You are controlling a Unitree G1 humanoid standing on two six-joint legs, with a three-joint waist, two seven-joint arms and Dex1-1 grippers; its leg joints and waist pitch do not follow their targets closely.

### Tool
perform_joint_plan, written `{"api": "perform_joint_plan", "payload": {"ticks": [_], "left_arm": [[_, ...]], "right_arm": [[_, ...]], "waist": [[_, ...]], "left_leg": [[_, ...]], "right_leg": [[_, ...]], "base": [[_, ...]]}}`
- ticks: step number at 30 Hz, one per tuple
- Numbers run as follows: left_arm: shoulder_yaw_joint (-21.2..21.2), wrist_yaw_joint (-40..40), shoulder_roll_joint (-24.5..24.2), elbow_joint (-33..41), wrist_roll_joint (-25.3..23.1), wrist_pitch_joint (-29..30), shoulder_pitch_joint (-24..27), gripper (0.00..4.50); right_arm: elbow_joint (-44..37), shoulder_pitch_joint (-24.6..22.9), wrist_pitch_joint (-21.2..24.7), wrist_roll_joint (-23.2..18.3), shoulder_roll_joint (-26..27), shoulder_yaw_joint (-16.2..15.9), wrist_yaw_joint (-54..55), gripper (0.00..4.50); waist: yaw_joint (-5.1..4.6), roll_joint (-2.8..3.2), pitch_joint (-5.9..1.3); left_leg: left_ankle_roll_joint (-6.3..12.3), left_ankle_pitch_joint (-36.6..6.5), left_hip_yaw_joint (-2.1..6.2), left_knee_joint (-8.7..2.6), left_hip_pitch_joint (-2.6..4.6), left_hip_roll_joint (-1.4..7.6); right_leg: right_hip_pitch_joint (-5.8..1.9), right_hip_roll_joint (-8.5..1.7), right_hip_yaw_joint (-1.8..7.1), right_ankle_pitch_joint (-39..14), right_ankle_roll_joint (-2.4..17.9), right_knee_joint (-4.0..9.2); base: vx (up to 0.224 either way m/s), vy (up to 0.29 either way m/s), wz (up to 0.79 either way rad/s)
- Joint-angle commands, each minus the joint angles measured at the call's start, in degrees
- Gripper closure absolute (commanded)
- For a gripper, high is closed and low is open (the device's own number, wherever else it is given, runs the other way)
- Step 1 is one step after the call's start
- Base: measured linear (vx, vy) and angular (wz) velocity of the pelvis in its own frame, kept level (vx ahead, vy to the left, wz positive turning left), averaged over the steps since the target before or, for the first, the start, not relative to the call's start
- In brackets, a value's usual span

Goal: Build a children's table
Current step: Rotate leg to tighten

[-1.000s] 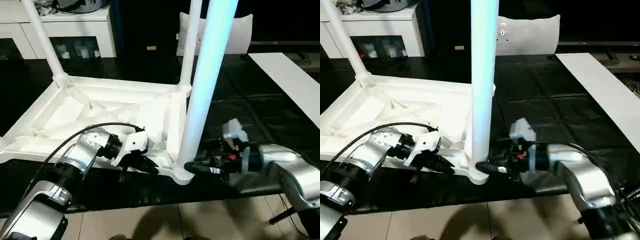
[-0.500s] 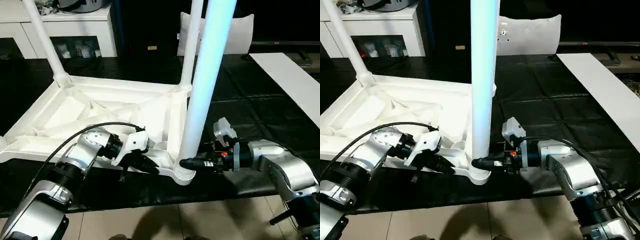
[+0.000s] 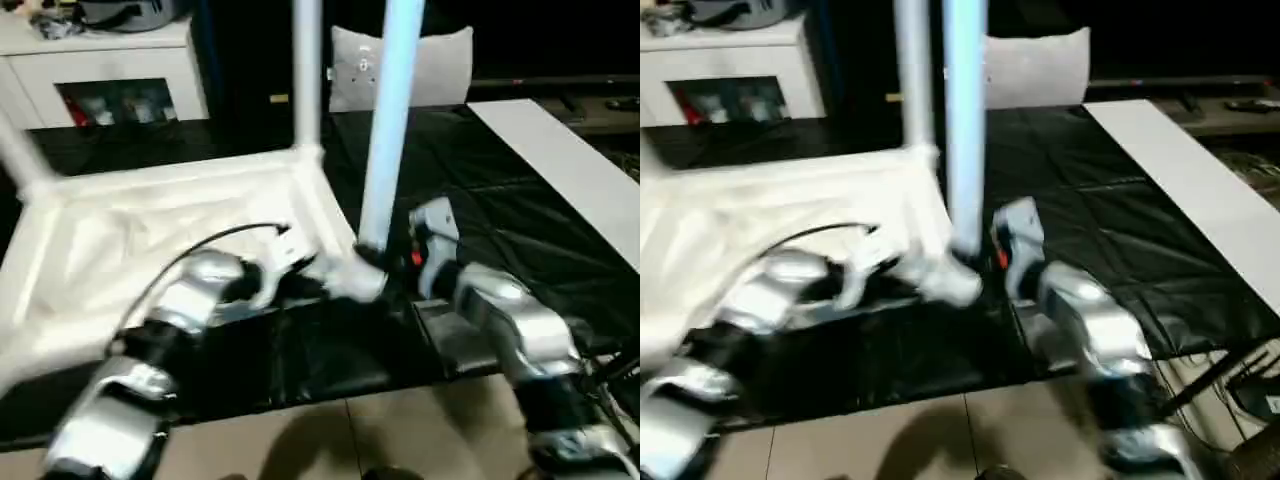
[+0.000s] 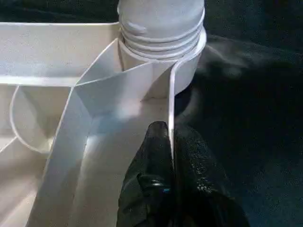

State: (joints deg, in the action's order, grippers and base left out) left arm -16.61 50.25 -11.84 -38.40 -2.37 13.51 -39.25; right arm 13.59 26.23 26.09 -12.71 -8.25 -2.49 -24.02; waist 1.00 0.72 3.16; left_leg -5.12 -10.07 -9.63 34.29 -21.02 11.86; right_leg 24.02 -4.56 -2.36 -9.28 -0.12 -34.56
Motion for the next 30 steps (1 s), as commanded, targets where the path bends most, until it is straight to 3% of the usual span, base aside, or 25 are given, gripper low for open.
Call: {"api": "perform_joint_plan", "payload": {"ticks": [1, 3, 5, 9, 14, 16, 18, 24, 25, 27, 28, 30], "left_arm": [[0.82, -5.54, 5.05, 1.22, 1.31, -2.07, -2.06, 4.50], [0.78, -5.96, 5.86, 2.05, 0.99, -1.94, -1.75, 4.50], [0.35, -5.08, 5.08, 2.19, 0.39, -3.59, -1.41, 4.50], [-0.17, -2.89, 3.21, 2.22, 0.26, -5.76, -0.88, 4.50], [-1.26, 2.54, -0.07, 1.58, -0.14, -8.50, 0.22, 4.50], [-2.04, 7.78, -2.26, 1.01, -0.11, -12.28, 1.03, 4.50], [-2.86, 12.09, -4.03, 0.49, 0.01, -14.54, 1.43, 4.50], [-4.67, 22.24, -7.65, -0.53, 0.93, -19.66, 1.59, 4.50], [-5.10, 25.63, -8.59, -0.37, 1.49, -20.66, 1.43, 4.50], [-5.51, 28.54, -9.23, -0.60, 1.70, -21.77, 1.24, 4.50], [-5.71, 29.59, -9.47, -0.67, 1.71, -21.99, 1.11, 4.50], [-6.19, 32.05, -9.90, -0.79, 1.76, -23.11, 0.83, 4.50]], "right_arm": [[2.04, 1.31, -0.61, 1.13, 2.90, -1.86, 4.02, 2.19], [2.23, 1.35, -2.29, 1.97, 3.39, -1.52, 4.75, 1.84], [1.03, 0.57, -4.25, 0.21, 3.03, 0.02, 2.66, 1.67], [-0.09, -0.76, -6.47, -0.62, 0.46, 0.10, -2.04, 1.31], [-1.84, -3.12, -8.22, -2.21, -5.06, -0.42, -12.09, 0.85], [-1.87, -4.21, -9.60, -2.60, -9.62, -0.99, -18.95, 0.71], [-1.43, -4.60, -10.12, -3.19, -12.97, -1.31, -24.71, 0.49], [-2.16, -5.00, -9.02, -6.71, -18.81, -3.38, -38.99, 0.49], [-2.23, -4.78, -9.18, -7.13, -20.45, -4.61, -43.21, 0.49], [-1.79, -4.36, -9.47, -7.26, -21.27, -5.50, -45.86, 0.49], [-1.57, -4.11, -9.43, -7.35, -21.57, -5.97, -47.00, 0.75], [-0.91, -3.46, -9.60, -7.12, -22.09, -7.15, -49.29, 0.83]], "waist": [[0.46, -0.34, -4.01], [0.75, -0.16, -4.16], [1.17, -0.19, -4.43], [1.82, -0.12, -4.59], [2.31, -0.12, -4.13], [2.36, -0.03, -3.92], [2.42, -0.15, -3.92], [2.79, -0.19, -3.93], [2.88, -0.43, -3.94], [3.29, -0.23, -3.97], [3.39, -0.20, -4.02], [3.89, -0.55, -4.05]], "left_leg": [[-0.37, -16.46, -0.08, -4.26, 0.30, -0.19], [0.21, -14.23, -0.23, -4.26, 0.10, -0.07], [1.46, -11.49, -0.45, -4.03, 0.03, -0.13], [3.52, -8.02, -0.62, -3.81, -0.09, -0.04], [3.43, -11.69, -0.60, -4.05, 0.13, 0.11], [2.29, -14.79, -0.38, -4.41, 0.39, 0.19], [2.25, -15.34, -0.42, -4.39, 0.56, 0.38], [2.91, -15.79, -0.51, -4.36, 0.46, 0.61], [3.11, -15.44, -0.62, -4.31, 0.45, 0.70], [3.45, -14.77, -0.64, -4.28, 0.41, 0.79], [3.41, -14.43, -0.63, -4.28, 0.38, 0.83], [3.41, -13.82, -0.71, -4.24, 0.45, 0.91]], "right_leg": [[-2.65, -2.00, 1.14, -22.25, 8.59, 5.12], [-3.02, -1.99, 1.32, -17.54, 9.52, 4.77], [-3.39, -2.01, 1.43, -11.59, 11.16, 4.20], [-3.89, -2.08, 1.45, -4.85, 13.41, 3.59], [-3.97, -2.18, 1.40, -10.89, 12.54, 4.29], [-3.59, -2.37, 1.25, -18.94, 10.38, 5.06], [-3.49, -2.24, 1.39, -18.85, 10.16, 5.10], [-3.38, -2.32, 1.33, -16.94, 11.84, 4.62], [-3.32, -2.34, 1.32, -16.22, 12.34, 4.51], [-3.37, -2.49, 1.26, -16.00, 12.72, 4.37], [-3.37, -2.51, 1.26, -15.74, 12.81, 4.27], [-3.26, -2.55, 1.28, -15.46, 12.93, 4.19]], "base": [[0.000, 0.000, 0.00], [0.000, 0.000, 0.00], [0.025, -0.003, 0.01], [0.000, 0.000, 0.00], [0.000, 0.000, 0.00], [0.000, 0.000, 0.00], [0.000, 0.000, 0.00], [0.000, 0.000, 0.00], [0.000, 0.000, 0.00], [0.000, 0.000, 0.00], [0.000, 0.000, 0.00], [0.000, 0.000, 0.00]]}}
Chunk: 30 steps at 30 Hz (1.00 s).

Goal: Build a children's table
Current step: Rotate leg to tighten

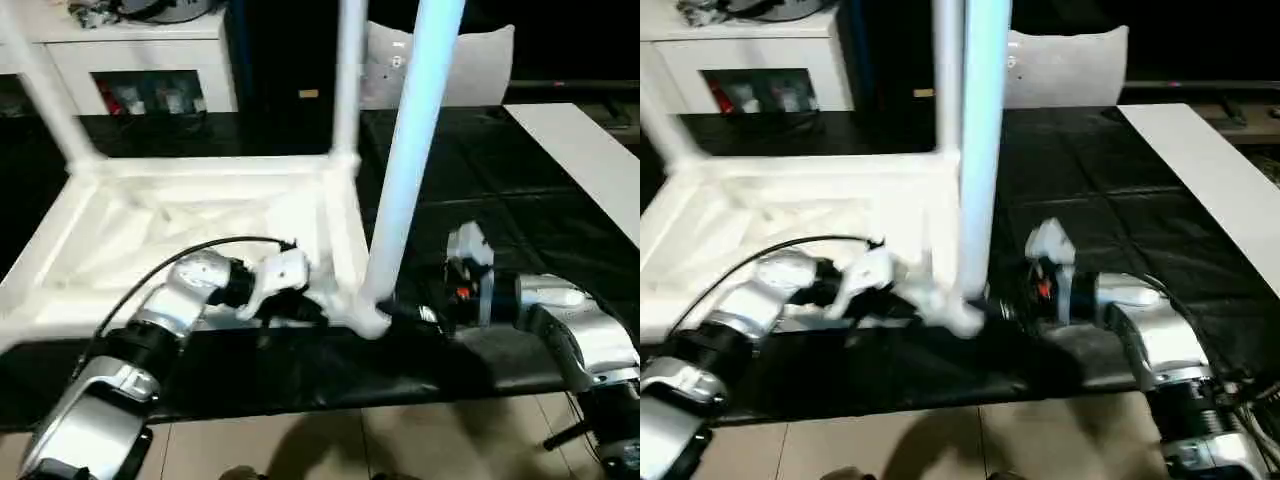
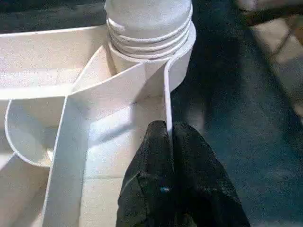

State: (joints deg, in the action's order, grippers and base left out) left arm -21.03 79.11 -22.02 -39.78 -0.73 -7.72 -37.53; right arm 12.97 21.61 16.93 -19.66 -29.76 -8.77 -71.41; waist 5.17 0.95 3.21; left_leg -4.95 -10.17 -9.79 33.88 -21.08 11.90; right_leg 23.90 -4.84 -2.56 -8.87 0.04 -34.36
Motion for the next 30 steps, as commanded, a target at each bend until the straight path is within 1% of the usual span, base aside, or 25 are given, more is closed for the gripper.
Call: {"api": "perform_joint_plan", "payload": {"ticks": [1, 2, 4, 6, 7, 8, 10, 11, 12, 13, 16, 17, 19, 20, 24, 25, 26, 27, 28, 29, 30], "left_arm": [[-1.97, 3.88, 0.11, 0.76, 0.17, -1.99, -0.92, 4.50], [-2.61, 5.55, -0.19, 1.01, 0.23, -2.61, -1.17, 4.50], [-2.92, 6.37, -0.32, 1.06, 0.29, -2.95, -1.35, 4.50], [-3.06, 7.40, -0.31, 0.97, 0.38, -3.46, -1.59, 4.50], [-3.09, 7.73, -0.30, 0.80, 0.30, -3.85, -1.73, 4.50], [-2.97, 8.10, -0.24, 0.49, 0.19, -4.23, -1.87, 4.50], [-2.74, 8.31, -0.06, -0.13, 0.02, -4.77, -2.13, 4.50], [-2.69, 8.31, -0.01, -0.26, -0.01, -4.86, -2.19, 4.50], [-2.60, 8.32, 0.05, -0.59, 0.09, -4.85, -2.32, 4.50], [-2.54, 8.21, 0.05, -0.97, 0.13, -4.97, -2.45, 4.50], [-2.44, 8.10, 0.02, -1.64, 0.13, -5.31, -2.64, 4.50], [-2.29, 8.04, 0.03, -1.86, 0.13, -5.33, -2.67, 4.50], [-2.11, 8.04, 0.05, -2.02, 0.20, -5.24, -2.64, 4.50], [-2.03, 8.06, 0.04, -2.06, 0.24, -5.17, -2.62, 4.50], [-0.81, 6.35, 0.67, -2.15, 0.89, -2.63, -2.15, 4.50], [-0.53, 5.43, 0.96, -1.80, 1.00, -1.56, -1.96, 4.50], [0.02, 2.87, 1.58, -1.44, 0.82, 0.70, -1.96, 4.50], [0.02, 2.87, 1.58, -1.44, 0.82, 0.70, -1.96, 4.50], [0.35, 1.26, 1.96, -1.36, 0.64, 2.00, -2.04, 4.50], [1.01, -0.81, 2.71, -0.90, 0.85, 4.08, -2.11, 4.50], [1.46, -2.46, 3.24, -0.52, 0.86, 5.38, -2.18, 4.50]], "right_arm": [[-0.09, 1.37, -0.42, -0.14, -0.53, -1.10, -2.30, 0.89], [0.71, 2.26, -0.27, -0.02, -0.21, -1.58, -3.57, 1.01], [1.06, 2.74, 0.20, -0.34, -0.15, -1.92, -4.58, 1.28], [1.36, 3.26, 0.75, -0.71, -0.26, -2.53, -6.16, 1.35], [1.30, 3.40, 1.25, -0.96, -0.35, -2.97, -7.10, 1.58], [1.30, 3.48, 1.51, -1.06, -0.39, -3.30, -7.86, 1.58], [1.22, 3.55, 2.01, -1.32, -0.47, -3.67, -8.72, 1.71], [1.19, 3.56, 2.13, -1.38, -0.48, -3.72, -8.87, 1.85], [1.03, 3.50, 2.26, -1.43, -0.50, -3.80, -9.12, 1.85], [0.82, 3.39, 2.45, -1.48, -0.50, -3.84, -9.31, 2.04], [0.70, 3.27, 2.61, -1.53, -0.44, -3.81, -9.58, 2.24], [0.52, 3.15, 2.95, -1.69, -0.39, -3.79, -9.60, 2.35], [0.19, 2.90, 3.47, -1.95, -0.31, -3.78, -9.59, 2.35], [0.01, 2.76, 3.82, -2.14, -0.25, -3.76, -9.59, 2.47], [-2.01, 1.20, 7.28, -3.77, 1.21, -2.37, -7.04, 2.51], [-2.62, 0.74, 7.78, -4.06, 1.83, -1.92, -5.71, 2.52], [-3.60, 0.02, 8.47, -3.50, 2.80, -1.72, -2.82, 2.52], [-3.60, 0.02, 8.47, -3.50, 2.80, -1.72, -2.82, 2.52], [-4.16, -0.36, 8.89, -2.98, 3.33, -1.70, -1.08, 2.52], [-4.43, -0.70, 8.91, -1.11, 4.48, -1.82, 2.73, 2.52], [-4.38, -0.78, 8.99, 0.46, 5.63, -1.80, 6.17, 2.52]], "waist": [[0.03, -0.58, -4.16], [0.09, -0.85, -4.12], [0.21, -0.76, -4.11], [0.30, -0.72, -4.07], [0.36, -0.93, -4.14], [0.42, -0.91, -4.14], [0.52, -0.97, -4.16], [0.66, -0.97, -4.16], [0.70, -0.97, -4.17], [0.77, -0.98, -4.17], [0.93, -0.87, -4.18], [0.89, -0.93, -4.15], [0.94, -0.95, -4.18], [0.94, -0.96, -4.17], [1.05, -1.02, -4.08], [0.99, -1.25, -4.10], [1.00, -1.29, -4.06], [0.96, -1.22, -3.98], [0.77, -1.25, -3.92], [0.72, -1.15, -3.83], [0.64, -1.18, -3.72]], "left_leg": [[3.09, -13.54, -0.58, -3.82, 0.72, 0.94], [3.02, -13.48, -0.59, -3.87, 0.62, 0.98], [2.82, -13.74, -0.61, -3.88, 0.63, 0.95], [2.69, -14.02, -0.56, -3.96, 0.59, 0.95], [2.65, -13.76, -0.55, -3.90, 0.57, 0.97], [2.69, -13.73, -0.58, -3.90, 0.60, 0.95], [2.75, -13.36, -0.62, -3.86, 0.61, 0.95], [2.74, -13.03, -0.59, -3.86, 0.55, 0.96], [2.72, -12.96, -0.59, -3.87, 0.53, 0.94], [2.60, -12.96, -0.61, -3.84, 0.53, 0.91], [2.44, -12.99, -0.57, -3.86, 0.60, 0.92], [2.37, -13.03, -0.60, -3.87, 0.58, 0.88], [2.25, -13.07, -0.56, -3.89, 0.56, 0.90], [2.23, -13.07, -0.56, -3.90, 0.55, 0.90], [2.21, -12.86, -0.56, -3.97, 0.57, 0.92], [2.10, -12.98, -0.59, -3.99, 0.58, 0.93], [2.05, -13.13, -0.59, -3.97, 0.62, 0.92], [1.87, -13.35, -0.58, -4.03, 0.63, 0.94], [1.47, -14.02, -0.52, -4.12, 0.52, 0.79], [1.01, -14.68, -0.46, -4.16, 0.67, 0.75], [0.78, -15.14, -0.42, -4.23, 0.70, 0.69]], "right_leg": [[-2.99, -2.36, 1.52, -15.67, 12.99, 3.93], [-3.01, -2.32, 1.48, -15.43, 13.14, 3.85], [-2.99, -2.38, 1.47, -15.74, 13.20, 3.78], [-3.06, -2.44, 1.45, -16.30, 12.90, 3.83], [-3.10, -2.51, 1.46, -16.25, 12.77, 3.78], [-3.07, -2.48, 1.45, -16.50, 12.64, 3.83], [-3.05, -2.47, 1.48, -16.35, 12.57, 3.83], [-3.09, -2.53, 1.47, -16.14, 12.57, 3.77], [-3.10, -2.51, 1.45, -16.16, 12.51, 3.78], [-3.08, -2.49, 1.46, -16.07, 12.48, 3.78], [-3.09, -2.55, 1.46, -16.56, 12.29, 3.81], [-3.07, -2.49, 1.44, -16.84, 12.15, 3.86], [-3.11, -2.56, 1.43, -17.15, 12.01, 3.87], [-3.10, -2.53, 1.43, -17.22, 11.97, 3.85], [-3.07, -2.47, 1.46, -17.39, 11.77, 3.87], [-3.06, -2.51, 1.46, -17.83, 11.53, 3.94], [-2.97, -2.55, 1.48, -18.27, 11.48, 3.97], [-2.90, -2.58, 1.50, -18.88, 11.35, 4.00], [-2.95, -2.54, 1.44, -20.65, 10.77, 4.12], [-2.78, -2.60, 1.44, -22.77, 9.94, 4.36], [-2.72, -2.56, 1.41, -23.93, 9.42, 4.55]], "base": [[0.000, 0.000, 0.00], [0.000, 0.000, 0.00], [0.000, 0.000, 0.00], [0.000, 0.000, 0.00], [0.000, 0.000, 0.00], [0.000, 0.000, 0.00], [0.000, 0.000, 0.00], [0.000, 0.000, 0.00], [0.000, 0.000, 0.00], [0.000, 0.000, 0.00], [0.000, 0.000, 0.00], [0.000, 0.000, 0.00], [0.000, 0.000, 0.00], [0.000, 0.000, 0.00], [0.000, 0.000, 0.00], [0.000, 0.000, 0.00], [0.000, 0.000, 0.00], [0.000, 0.000, 0.00], [0.000, 0.000, 0.00], [0.000, 0.000, 0.00], [0.000, 0.000, 0.00]]}}
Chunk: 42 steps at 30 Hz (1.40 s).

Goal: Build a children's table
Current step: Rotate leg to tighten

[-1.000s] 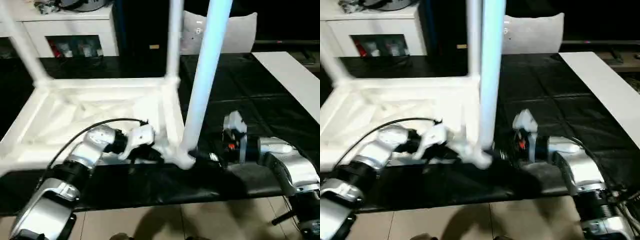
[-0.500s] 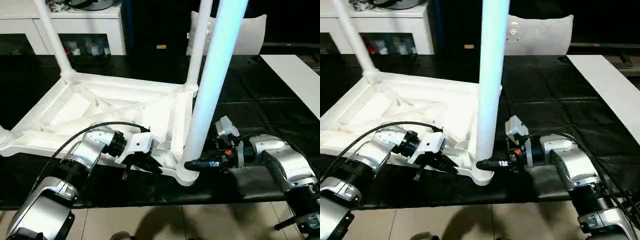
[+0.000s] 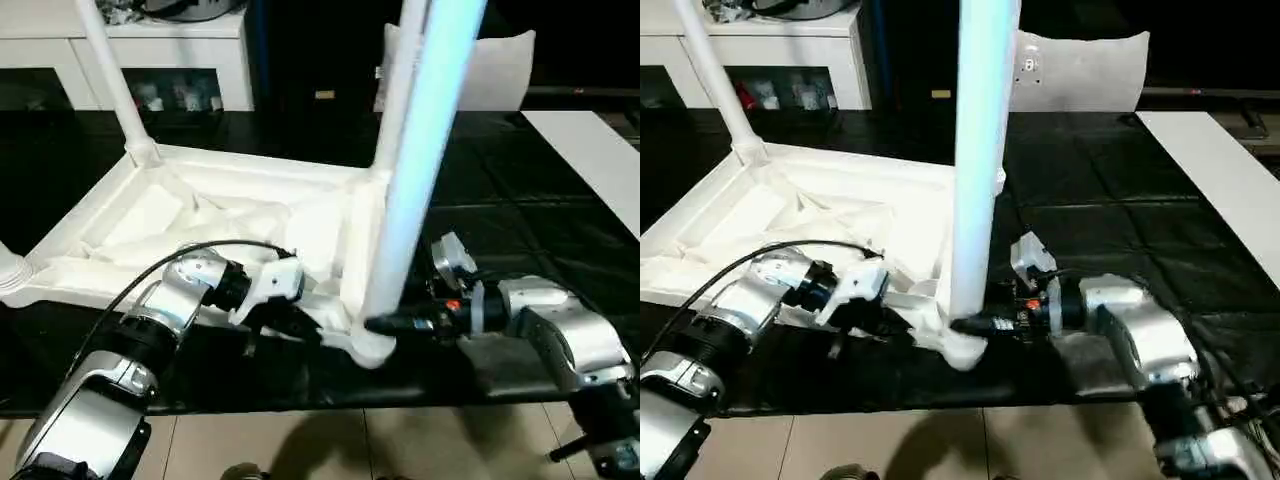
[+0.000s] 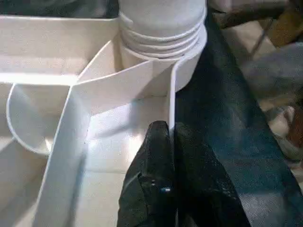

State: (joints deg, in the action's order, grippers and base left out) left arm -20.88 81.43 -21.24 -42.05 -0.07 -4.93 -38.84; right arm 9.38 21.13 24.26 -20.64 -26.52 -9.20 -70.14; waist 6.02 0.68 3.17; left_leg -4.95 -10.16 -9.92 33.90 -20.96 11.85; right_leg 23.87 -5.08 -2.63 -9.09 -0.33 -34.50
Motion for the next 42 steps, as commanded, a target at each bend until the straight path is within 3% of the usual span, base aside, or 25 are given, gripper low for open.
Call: {"api": "perform_joint_plan", "payload": {"ticks": [1, 3, 4, 5, 7, 8, 10, 11, 17, 20, 21, 27, 32, 37, 38, 39, 42], "left_arm": [[1.87, -6.95, 3.17, 2.18, 0.16, 3.88, -0.99, 4.50], [2.67, -10.68, 4.45, 3.39, 0.03, 7.60, -0.92, 4.50], [2.94, -11.88, 4.91, 3.93, -0.07, 8.84, -0.83, 4.50], [3.57, -14.96, 6.16, 5.03, -0.42, 11.05, -0.77, 4.50], [4.54, -19.63, 7.99, 6.14, -0.89, 13.80, -0.87, 4.50], [4.90, -21.59, 8.71, 6.65, -1.05, 14.90, -0.89, 4.50], [5.52, -27.30, 10.70, 8.22, -2.23, 17.46, -0.77, 4.50], [6.07, -30.01, 11.81, 9.03, -2.60, 19.10, -0.73, 4.50], [6.40, -32.63, 13.12, 11.16, -2.95, 20.26, -0.36, 4.50], [5.61, -30.65, 11.94, 11.53, -2.76, 18.42, 0.24, 4.50], [5.37, -30.03, 11.40, 11.52, -2.85, 17.82, 0.40, 4.50], [3.92, -23.39, 7.56, 10.84, -2.79, 13.83, 1.17, 4.50], [1.90, -10.66, 3.26, 9.05, -0.92, 5.73, 1.49, 4.50], [-0.66, -2.25, -0.19, 9.16, -0.56, 1.81, 1.56, 4.50], [-0.67, -2.19, -0.21, 9.15, -0.56, 1.79, 1.56, 4.50], [-1.20, -0.44, -1.00, 8.79, -0.84, 0.42, 1.28, 4.50], [-2.10, 1.93, -1.85, 7.93, -1.44, -2.17, 0.76, 4.50]], "right_arm": [[-0.49, -0.13, 2.15, 3.32, 4.28, -0.95, 9.88, 2.52], [-0.19, 0.41, 3.98, 4.48, 7.78, 0.58, 17.18, 2.53], [-0.27, 0.65, 4.76, 4.70, 8.94, 1.13, 19.51, 2.54], [0.03, 1.64, 6.17, 5.71, 11.40, 2.07, 24.73, 2.55], [1.05, 3.30, 8.03, 6.70, 14.02, 3.24, 30.50, 2.55], [1.45, 3.94, 8.95, 6.98, 14.99, 3.79, 32.90, 2.55], [3.02, 5.23, 9.23, 8.17, 17.52, 4.88, 38.43, 2.55], [3.10, 5.23, 7.82, 9.01, 18.21, 4.68, 39.24, 2.20], [2.36, 4.30, 3.28, 9.25, 19.10, 6.39, 40.20, 1.57], [0.79, 3.31, 2.52, 8.05, 17.22, 7.32, 37.76, 1.40], [0.12, 2.91, 2.71, 7.28, 16.41, 7.81, 36.61, 1.21], [-1.23, 0.74, 1.15, 5.76, 7.72, 7.42, 24.67, 0.67], [-0.95, 0.27, -2.76, 3.36, -0.88, 5.07, 7.85, 0.26], [1.09, 1.45, -5.25, 2.44, -4.88, 3.06, -2.18, 0.26], [1.12, 1.47, -5.25, 2.44, -4.90, 3.05, -2.26, 0.51], [1.83, 1.98, -5.42, 2.33, -5.29, 2.42, -4.19, 0.60], [2.81, 2.74, -5.45, 1.74, -5.09, 1.17, -6.53, 0.71]], "waist": [[-0.58, -0.78, -3.60], [-1.42, -0.79, -3.55], [-2.20, -0.94, -3.40], [-2.75, -0.90, -3.43], [-3.49, -0.66, -3.69], [-4.07, -0.68, -3.89], [-4.31, -0.53, -3.87], [-4.36, -0.64, -3.92], [-3.88, -0.62, -4.55], [-3.58, -0.60, -4.60], [-3.55, -0.28, -4.57], [-3.33, -0.36, -4.15], [-3.06, -0.44, -4.11], [-1.85, -0.16, -4.06], [-1.85, -0.16, -4.06], [-1.26, -0.31, -4.14], [-0.94, -0.66, -4.17]], "left_leg": [[0.21, -15.87, -0.20, -4.35, 0.56, 0.62], [-0.95, -16.68, -0.01, -4.43, 0.51, 0.36], [-1.40, -17.03, 0.31, -4.70, -0.08, 0.15], [-1.55, -17.75, 0.32, -4.56, 0.14, 0.01], [-1.11, -17.57, 0.39, -4.35, 0.32, -0.04], [-0.93, -16.45, 0.27, -4.31, 0.10, 0.02], [-0.45, -15.92, 0.11, -4.35, 0.09, 0.06], [-0.34, -16.05, 0.03, -4.25, 0.21, 0.11], [2.32, -9.14, -0.39, -3.68, -0.01, 0.14], [3.82, -7.17, -0.50, -3.56, -0.06, 0.15], [4.09, -7.09, -0.47, -3.58, -0.08, 0.16], [3.47, -11.90, -0.46, -3.83, 0.15, 0.37], [3.52, -14.61, -0.32, -3.81, 0.24, 0.39], [3.58, -13.98, -0.50, -3.90, 0.56, 1.02], [3.58, -13.98, -0.50, -3.90, 0.56, 1.02], [3.40, -13.47, -0.45, -3.92, 0.64, 1.18], [3.16, -13.08, -0.55, -3.90, 0.57, 1.14]], "right_leg": [[-2.61, -2.34, 1.44, -25.82, 8.98, 4.91], [-2.50, -2.29, 1.24, -28.66, 7.61, 5.14], [-2.91, -2.19, 0.87, -30.98, 6.13, 5.24], [-2.61, -2.17, 0.75, -33.28, 4.90, 5.66], [-2.46, -2.23, 0.84, -32.54, 5.17, 5.85], [-2.51, -2.02, 1.02, -28.85, 6.37, 5.53], [-2.47, -1.77, 1.11, -25.18, 7.55, 5.40], [-2.48, -1.74, 1.10, -23.98, 8.23, 5.23], [-3.25, -1.66, 1.45, -9.17, 12.39, 3.86], [-3.56, -1.68, 1.48, -5.16, 13.71, 3.53], [-3.65, -1.72, 1.43, -4.77, 14.13, 3.42], [-3.63, -1.84, 1.37, -11.77, 12.96, 4.23], [-3.52, -2.02, 1.24, -16.20, 12.06, 4.72], [-3.13, -2.03, 1.24, -13.79, 14.04, 4.13], [-3.13, -2.03, 1.24, -13.79, 14.04, 4.13], [-3.09, -2.14, 1.22, -13.21, 14.41, 3.82], [-3.15, -2.23, 1.26, -12.43, 14.61, 3.65]], "base": [[0.000, 0.000, 0.00], [0.000, 0.000, 0.00], [0.000, 0.000, 0.00], [0.000, 0.000, 0.00], [0.000, 0.000, 0.00], [0.000, 0.000, 0.00], [0.000, 0.000, 0.00], [0.000, 0.000, 0.00], [0.000, 0.000, 0.00], [0.000, 0.000, 0.00], [0.000, 0.000, 0.00], [0.000, 0.000, 0.00], [0.000, 0.000, 0.00], [0.000, 0.000, 0.00], [0.000, 0.000, 0.00], [0.000, 0.000, 0.00], [0.000, 0.000, 0.00]]}}
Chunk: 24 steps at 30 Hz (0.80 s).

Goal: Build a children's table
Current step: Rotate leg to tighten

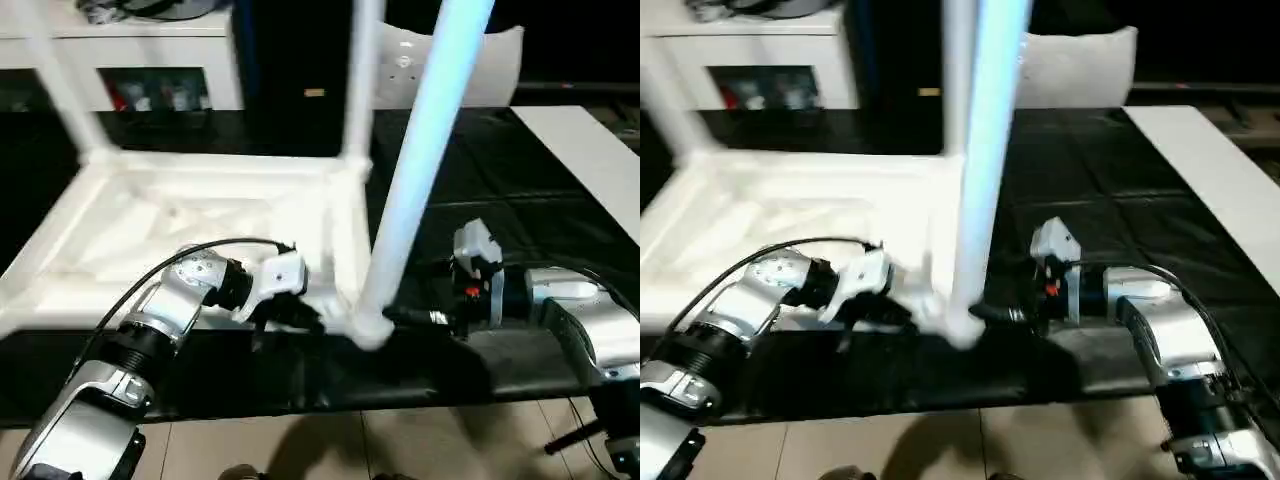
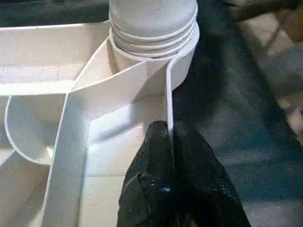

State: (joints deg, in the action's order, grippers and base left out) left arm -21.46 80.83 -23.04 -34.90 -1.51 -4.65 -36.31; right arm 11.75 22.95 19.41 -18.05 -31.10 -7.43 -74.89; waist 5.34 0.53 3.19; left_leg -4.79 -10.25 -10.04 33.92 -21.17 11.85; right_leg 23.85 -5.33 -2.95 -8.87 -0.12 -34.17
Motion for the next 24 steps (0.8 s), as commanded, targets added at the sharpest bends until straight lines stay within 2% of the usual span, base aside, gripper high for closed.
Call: {"api": "perform_joint_plan", "payload": {"ticks": [1, 5, 12, 15, 16, 17, 21, 24], "left_arm": [[-1.63, 3.08, -0.14, 0.67, 0.06, -2.83, -1.84, 4.50], [-1.88, 5.09, -0.23, 0.45, 0.68, -4.03, -2.26, 4.50], [-1.70, 6.00, 0.62, -0.99, 0.92, -4.96, -3.37, 4.50], [-1.49, 6.06, 0.79, -1.81, 0.89, -5.26, -3.71, 4.50], [-1.33, 5.85, 0.83, -2.14, 0.86, -5.28, -3.83, 4.50], [-1.26, 5.76, 0.85, -2.28, 0.86, -5.30, -3.87, 4.50], [-0.23, 4.47, 1.33, -2.90, 1.34, -3.89, -3.93, 4.50], [1.97, -1.37, 3.07, -2.16, 1.81, 2.43, -3.80, 4.50]], "right_arm": [[0.57, 1.04, -0.58, -1.02, -0.49, -0.88, -2.33, 0.84], [1.23, 1.33, -1.80, -0.55, 0.33, -2.11, -3.90, 1.22], [1.34, 1.65, -1.47, -1.35, 1.24, -3.12, -5.76, 1.88], [1.35, 1.63, -1.38, -1.56, 1.31, -3.32, -6.31, 2.01], [1.08, 1.46, -1.05, -1.78, 1.31, -3.43, -6.41, 2.25], [0.93, 1.37, -0.90, -1.88, 1.31, -3.47, -6.42, 2.25], [-1.21, 0.21, 3.02, -3.81, 2.08, -2.30, -5.30, 2.51], [-4.00, -1.08, 7.85, -3.83, 4.93, -0.55, 3.77, 2.53]], "waist": [[-0.20, -0.49, -4.24], [-0.08, -0.76, -4.23], [0.09, -0.64, -4.13], [0.20, -0.67, -4.20], [0.23, -0.42, -4.18], [0.24, -0.58, -4.23], [0.37, -0.66, -4.16], [0.38, -0.51, -4.02]], "left_leg": [[3.08, -12.90, -0.43, -3.87, 0.71, 1.11], [3.03, -12.24, -0.48, -3.79, 0.56, 1.03], [2.42, -13.08, -0.40, -3.90, 0.65, 1.02], [2.36, -12.99, -0.38, -3.88, 0.68, 1.05], [2.39, -12.90, -0.38, -3.87, 0.69, 1.01], [2.38, -12.81, -0.42, -3.81, 0.68, 0.99], [2.47, -12.63, -0.42, -3.87, 0.65, 1.00], [1.76, -12.51, -0.41, -3.95, 0.65, 0.93]], "right_leg": [[-3.19, -2.05, 1.59, -12.53, 14.36, 3.30], [-3.20, -2.20, 1.60, -13.67, 13.79, 3.32], [-3.06, -2.12, 1.60, -16.29, 12.80, 3.59], [-3.08, -2.16, 1.61, -15.97, 12.86, 3.52], [-3.05, -2.11, 1.61, -15.76, 12.91, 3.52], [-3.09, -2.09, 1.62, -15.35, 13.00, 3.52], [-3.13, -2.02, 1.59, -15.29, 13.09, 3.46], [-3.01, -1.96, 1.64, -16.08, 12.73, 3.43]], "base": [[0.000, 0.000, 0.00], [0.000, 0.000, 0.00], [0.000, 0.000, 0.00], [0.000, 0.000, 0.00], [0.000, 0.000, 0.00], [0.000, 0.000, 0.00], [0.000, 0.000, 0.00], [0.000, 0.000, 0.00]]}}
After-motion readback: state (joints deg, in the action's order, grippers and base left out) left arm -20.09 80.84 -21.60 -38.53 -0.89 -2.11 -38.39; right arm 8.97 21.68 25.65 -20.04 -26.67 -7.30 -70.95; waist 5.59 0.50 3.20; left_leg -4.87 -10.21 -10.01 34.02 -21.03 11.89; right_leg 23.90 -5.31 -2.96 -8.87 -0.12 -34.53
